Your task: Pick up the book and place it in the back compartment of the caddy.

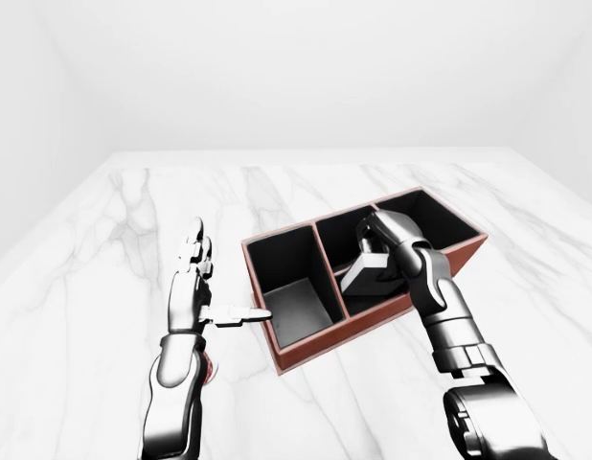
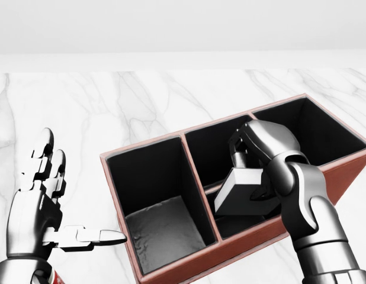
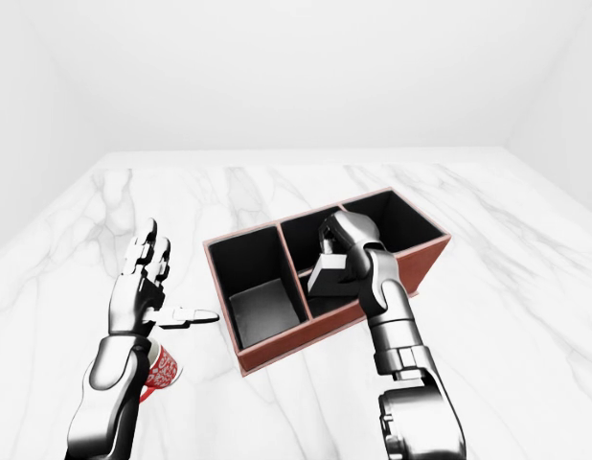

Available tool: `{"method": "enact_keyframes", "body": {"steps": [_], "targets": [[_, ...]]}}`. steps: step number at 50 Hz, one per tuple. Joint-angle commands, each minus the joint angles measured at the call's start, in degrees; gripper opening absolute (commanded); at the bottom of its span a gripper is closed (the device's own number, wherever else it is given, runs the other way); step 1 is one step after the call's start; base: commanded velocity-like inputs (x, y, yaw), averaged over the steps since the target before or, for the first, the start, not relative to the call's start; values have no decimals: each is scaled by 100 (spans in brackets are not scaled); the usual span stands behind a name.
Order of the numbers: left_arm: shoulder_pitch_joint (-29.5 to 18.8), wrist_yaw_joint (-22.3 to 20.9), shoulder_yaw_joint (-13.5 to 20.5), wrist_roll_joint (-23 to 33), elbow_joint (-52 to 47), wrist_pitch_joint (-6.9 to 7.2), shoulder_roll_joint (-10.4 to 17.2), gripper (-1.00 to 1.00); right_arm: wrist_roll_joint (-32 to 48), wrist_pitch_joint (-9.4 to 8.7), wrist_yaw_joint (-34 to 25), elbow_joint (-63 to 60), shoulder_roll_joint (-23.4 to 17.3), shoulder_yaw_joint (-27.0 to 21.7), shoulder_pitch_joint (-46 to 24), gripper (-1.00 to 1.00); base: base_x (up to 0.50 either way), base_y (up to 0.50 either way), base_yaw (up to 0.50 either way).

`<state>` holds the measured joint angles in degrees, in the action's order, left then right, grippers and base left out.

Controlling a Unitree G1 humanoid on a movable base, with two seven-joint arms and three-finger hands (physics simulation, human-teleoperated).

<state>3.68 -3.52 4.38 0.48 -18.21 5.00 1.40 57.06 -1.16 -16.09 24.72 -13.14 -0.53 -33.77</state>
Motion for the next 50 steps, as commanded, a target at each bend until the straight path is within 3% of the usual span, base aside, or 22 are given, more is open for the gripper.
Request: {"method": "enact_keyframes", "body": {"steps": [1,6,7,8,21,30,39,50], "targets": [[-15,-1,-6,-5,24,0,3,100,152,146,586,469,46,49,-11,-100,1,0,1],[-18,-2,-5,-5,13,0,6,100,170,154,691,570,54,54,-60,-100,1,0,1],[-25,-1,1,-8,20,0,7,100,187,142,777,619,50,50,-99,-11,2,0,1],[-30,0,4,-9,26,0,9,100,199,148,801,701,40,62,-131,100,1,0,1],[-36,10,-5,-1,41,0,6,100,162,82,817,553,41,44,-60,100,1,0,1],[-23,12,-15,6,29,0,4,100,35,-384,125,-1194,105,-144,453,100,0,0,0],[13,6,-28,11,5,0,-5,100,-222,-384,-472,-2898,197,-344,897,100,0,0,0],[39,-15,-23,-3,-102,0,-6,100,-617,-384,-631,-3952,228,-514,1264,100,0,0,0]]}}
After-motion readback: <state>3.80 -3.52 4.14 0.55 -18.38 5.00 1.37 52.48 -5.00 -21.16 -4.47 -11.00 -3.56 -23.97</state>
